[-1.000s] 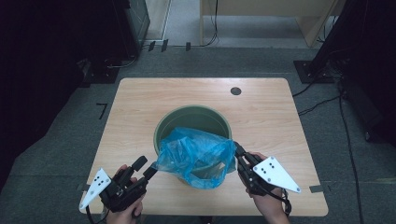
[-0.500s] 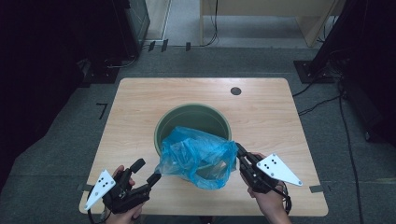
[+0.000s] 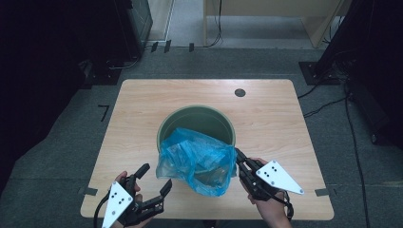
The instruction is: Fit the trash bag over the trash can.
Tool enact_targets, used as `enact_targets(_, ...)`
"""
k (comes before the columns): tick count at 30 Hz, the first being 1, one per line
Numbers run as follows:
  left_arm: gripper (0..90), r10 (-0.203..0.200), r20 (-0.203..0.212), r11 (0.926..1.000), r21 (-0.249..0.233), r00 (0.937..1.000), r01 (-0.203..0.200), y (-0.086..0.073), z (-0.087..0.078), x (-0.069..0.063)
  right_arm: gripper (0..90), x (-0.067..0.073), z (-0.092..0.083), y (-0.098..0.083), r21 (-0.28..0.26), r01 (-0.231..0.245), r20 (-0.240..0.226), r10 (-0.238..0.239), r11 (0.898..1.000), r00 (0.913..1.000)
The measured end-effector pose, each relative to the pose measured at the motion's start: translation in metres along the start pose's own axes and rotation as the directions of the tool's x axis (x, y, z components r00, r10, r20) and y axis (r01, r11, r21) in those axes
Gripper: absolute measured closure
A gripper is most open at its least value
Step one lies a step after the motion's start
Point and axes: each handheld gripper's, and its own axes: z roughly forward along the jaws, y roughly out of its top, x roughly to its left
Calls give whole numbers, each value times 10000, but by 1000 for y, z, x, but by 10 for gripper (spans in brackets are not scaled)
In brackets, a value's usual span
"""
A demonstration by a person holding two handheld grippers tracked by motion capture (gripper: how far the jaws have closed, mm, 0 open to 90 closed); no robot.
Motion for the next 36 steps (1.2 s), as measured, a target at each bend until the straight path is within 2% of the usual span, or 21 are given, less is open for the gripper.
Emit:
enact_targets(3,187,506,-234,9986,-112,9984,-508,7,2,-8,892,3,1,-1,19,88,-30,-88,10000,10000)
enact_targets(9,197,1079,-113,9941,-63,9941,-1080,18,11,-19,892,6,0,2,-63,261,-157,-262,9996,9995)
enact_targets(11,264,1171,-152,9931,50,9930,-1171,19,17,-19,892,7,0,2,-26,227,-179,-228,9997,9996)
enact_targets(12,331,1128,-57,9936,5,9936,-1128,20,19,-19,892,8,0,2,-29,240,-220,-240,9997,9995)
enact_targets(13,435,1124,176,9937,30,9935,-1124,21,21,-18,892,8,0,2,-12,245,-239,-245,9997,9994)
enact_targets(15,588,1123,127,9936,123,9936,-1125,22,24,-17,892,9,1,2,9,346,-279,-346,9994,9990)
enact_targets(16,661,1007,106,9948,133,9949,-1008,23,26,-15,892,10,1,2,21,406,-270,-405,9992,9988)
enact_targets(18,748,783,45,9968,173,9969,-783,25,28,-11,892,10,0,1,39,562,-256,-561,9984,9981)
enact_targets(20,801,81,-35,9999,100,10000,-80,27,29,-1,892,10,0,1,68,638,-206,-637,9979,9978)
enact_targets(22,826,-549,-149,9985,16,9984,549,30,29,10,893,8,0,0,87,671,-123,-670,9977,9977)
enact_targets(23,834,-797,-192,9968,-34,9966,796,31,29,15,894,7,-1,0,103,682,-77,-681,9976,9976)
enact_targets(25,844,-1502,-246,9885,-226,9884,1496,34,28,29,896,5,-1,-1,133,792,83,-793,9968,9968)
enact_targets(28,856,-1993,-444,9795,-382,9789,1977,37,29,46,900,3,-1,-1,215,785,203,-790,9967,9967)
enact_targets(32,860,-2340,-680,9717,-486,9699,2311,38,35,63,900,-1,-1,-2,287,893,424,-904,9956,9950)
enact_targets(35,856,-2379,-941,9711,-422,9667,2349,37,42,72,900,-5,0,-1,292,940,594,-957,9951,9936)
enact_targets(36,855,-2464,-1056,9691,-372,9634,2438,36,45,76,900,-6,0,-1,348,975,687,-997,9946,9926)
